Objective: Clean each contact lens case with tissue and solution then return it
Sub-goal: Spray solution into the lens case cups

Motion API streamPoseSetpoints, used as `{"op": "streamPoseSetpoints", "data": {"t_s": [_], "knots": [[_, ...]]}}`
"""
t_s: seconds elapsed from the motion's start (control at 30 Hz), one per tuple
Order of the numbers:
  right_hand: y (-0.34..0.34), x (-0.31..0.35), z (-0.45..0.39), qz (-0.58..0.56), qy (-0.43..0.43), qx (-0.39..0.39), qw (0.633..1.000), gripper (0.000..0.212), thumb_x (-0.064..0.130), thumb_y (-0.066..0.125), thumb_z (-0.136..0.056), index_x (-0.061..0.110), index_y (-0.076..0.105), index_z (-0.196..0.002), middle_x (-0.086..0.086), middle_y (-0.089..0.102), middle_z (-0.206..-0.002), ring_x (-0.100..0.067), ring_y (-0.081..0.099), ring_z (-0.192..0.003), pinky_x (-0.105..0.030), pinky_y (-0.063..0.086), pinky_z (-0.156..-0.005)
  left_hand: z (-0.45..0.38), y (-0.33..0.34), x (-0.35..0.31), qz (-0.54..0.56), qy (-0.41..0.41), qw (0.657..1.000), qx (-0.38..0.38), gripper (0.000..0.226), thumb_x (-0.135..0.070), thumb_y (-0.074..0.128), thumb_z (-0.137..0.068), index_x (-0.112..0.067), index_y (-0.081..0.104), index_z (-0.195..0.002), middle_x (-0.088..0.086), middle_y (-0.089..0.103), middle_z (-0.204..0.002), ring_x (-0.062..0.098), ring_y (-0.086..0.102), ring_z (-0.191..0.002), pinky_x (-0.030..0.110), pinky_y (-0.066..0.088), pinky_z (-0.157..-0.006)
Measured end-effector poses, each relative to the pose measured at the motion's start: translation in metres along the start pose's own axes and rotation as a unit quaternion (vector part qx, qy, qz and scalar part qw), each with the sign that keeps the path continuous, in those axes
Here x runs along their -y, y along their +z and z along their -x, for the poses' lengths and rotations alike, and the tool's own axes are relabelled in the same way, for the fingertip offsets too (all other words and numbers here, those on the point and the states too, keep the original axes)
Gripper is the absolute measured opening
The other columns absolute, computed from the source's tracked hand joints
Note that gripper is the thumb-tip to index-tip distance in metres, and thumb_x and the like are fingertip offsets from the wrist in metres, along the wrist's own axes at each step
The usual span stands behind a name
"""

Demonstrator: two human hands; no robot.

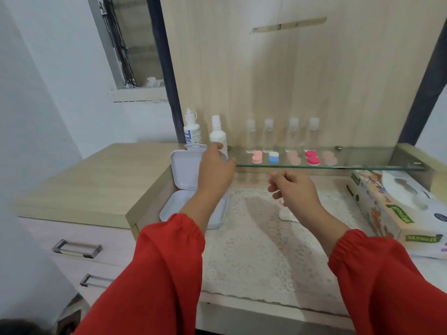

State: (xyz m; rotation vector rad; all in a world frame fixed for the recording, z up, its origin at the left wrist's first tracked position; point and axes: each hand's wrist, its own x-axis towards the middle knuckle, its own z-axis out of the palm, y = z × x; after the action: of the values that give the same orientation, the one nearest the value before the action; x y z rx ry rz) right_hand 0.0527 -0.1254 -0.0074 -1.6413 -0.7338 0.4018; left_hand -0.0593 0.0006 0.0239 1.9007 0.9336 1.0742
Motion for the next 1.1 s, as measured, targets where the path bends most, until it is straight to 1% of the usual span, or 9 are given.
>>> {"op": "streamPoseSetpoints", "data": {"t_s": [0.1,0.17,0.33,0.53,0.67,0.83,0.93,1.03,1.1], "knots": [[-0.003,0.007,-0.009,0.008,-0.019,0.002,1.000,0.024,0.027,0.054,-0.094,0.016,0.063,-0.076,0.000,0.070,-0.077,-0.012,0.060,-0.065,-0.022,0.039,-0.058,-0.035,-0.002,0.001,-0.090,0.070,0.988,-0.105,0.045,-0.012,0.059,-0.085,-0.010,0.046,-0.128,0.009,0.056,-0.119,0.029,0.050,-0.109,0.039,0.044,-0.089],[-0.004,0.010,-0.016,0.012,-0.030,0.002,0.999,0.024,0.027,0.053,-0.095,0.016,0.063,-0.076,0.001,0.069,-0.077,-0.012,0.059,-0.064,-0.023,0.038,-0.057,-0.052,-0.003,0.001,-0.185,0.092,0.969,-0.134,0.049,-0.016,0.061,-0.086,-0.009,0.044,-0.131,0.012,0.056,-0.119,0.033,0.044,-0.114,0.042,0.042,-0.089],[-0.003,0.015,-0.029,0.000,-0.044,-0.006,0.999,0.023,0.028,0.055,-0.094,0.015,0.063,-0.076,0.002,0.069,-0.073,-0.013,0.059,-0.063,-0.024,0.038,-0.057,-0.077,0.002,0.002,-0.374,0.094,0.917,-0.101,0.055,-0.042,0.067,-0.082,-0.006,0.046,-0.117,0.013,0.061,-0.110,0.031,0.043,-0.111,0.036,0.035,-0.085],[-0.004,0.012,-0.035,0.003,-0.046,-0.017,0.999,0.023,0.026,0.054,-0.093,0.016,0.063,-0.074,0.002,0.069,-0.071,-0.013,0.059,-0.062,-0.024,0.039,-0.057,-0.089,0.011,0.002,-0.425,0.064,0.896,-0.108,0.057,-0.057,0.064,-0.080,-0.008,0.055,-0.108,0.008,0.062,-0.107,0.028,0.046,-0.112,0.035,0.031,-0.092],[-0.007,0.008,-0.034,-0.003,-0.039,-0.018,0.999,0.022,0.024,0.053,-0.093,0.014,0.064,-0.077,0.001,0.069,-0.073,-0.012,0.059,-0.063,-0.023,0.039,-0.056,-0.094,0.013,0.001,-0.440,0.057,0.891,-0.097,0.042,-0.053,0.060,-0.085,-0.012,0.061,-0.095,0.004,0.065,-0.101,0.026,0.049,-0.109,0.034,0.031,-0.089],[-0.018,0.001,-0.031,0.000,-0.035,-0.026,0.999,0.023,0.027,0.053,-0.095,0.014,0.065,-0.080,0.000,0.070,-0.076,-0.011,0.059,-0.063,-0.023,0.040,-0.057,-0.088,0.013,-0.011,-0.352,0.066,0.922,-0.147,0.037,-0.041,0.059,-0.085,-0.011,0.060,-0.107,0.012,0.062,-0.105,0.031,0.046,-0.110,0.037,0.030,-0.088],[-0.029,0.001,-0.032,-0.002,-0.058,-0.046,0.997,0.023,0.026,0.053,-0.096,0.016,0.065,-0.078,0.001,0.069,-0.076,-0.008,0.059,-0.063,-0.019,0.040,-0.055,-0.081,0.014,-0.030,-0.252,0.159,0.933,-0.201,0.043,-0.043,0.058,-0.083,-0.017,0.056,-0.117,0.007,0.063,-0.101,0.030,0.047,-0.103,0.039,0.034,-0.084],[-0.036,0.014,-0.033,-0.026,-0.109,-0.062,0.992,0.028,0.044,0.057,-0.092,0.018,0.064,-0.084,-0.001,0.069,-0.079,-0.009,0.059,-0.065,-0.022,0.044,-0.059,-0.059,0.025,-0.040,-0.088,0.251,0.960,-0.088,0.050,-0.046,0.056,-0.085,-0.023,0.047,-0.129,0.007,0.054,-0.103,0.020,0.049,-0.093,0.036,0.044,-0.083],[-0.037,0.027,-0.033,-0.049,-0.133,-0.057,0.988,0.043,0.062,0.061,-0.076,0.020,0.061,-0.088,-0.003,0.065,-0.080,-0.011,0.058,-0.066,-0.028,0.046,-0.061,-0.034,0.040,-0.033,0.008,0.248,0.968,0.027,0.051,-0.046,0.059,-0.086,-0.030,0.043,-0.132,0.009,0.049,-0.106,0.013,0.051,-0.088,0.034,0.049,-0.085]]}}
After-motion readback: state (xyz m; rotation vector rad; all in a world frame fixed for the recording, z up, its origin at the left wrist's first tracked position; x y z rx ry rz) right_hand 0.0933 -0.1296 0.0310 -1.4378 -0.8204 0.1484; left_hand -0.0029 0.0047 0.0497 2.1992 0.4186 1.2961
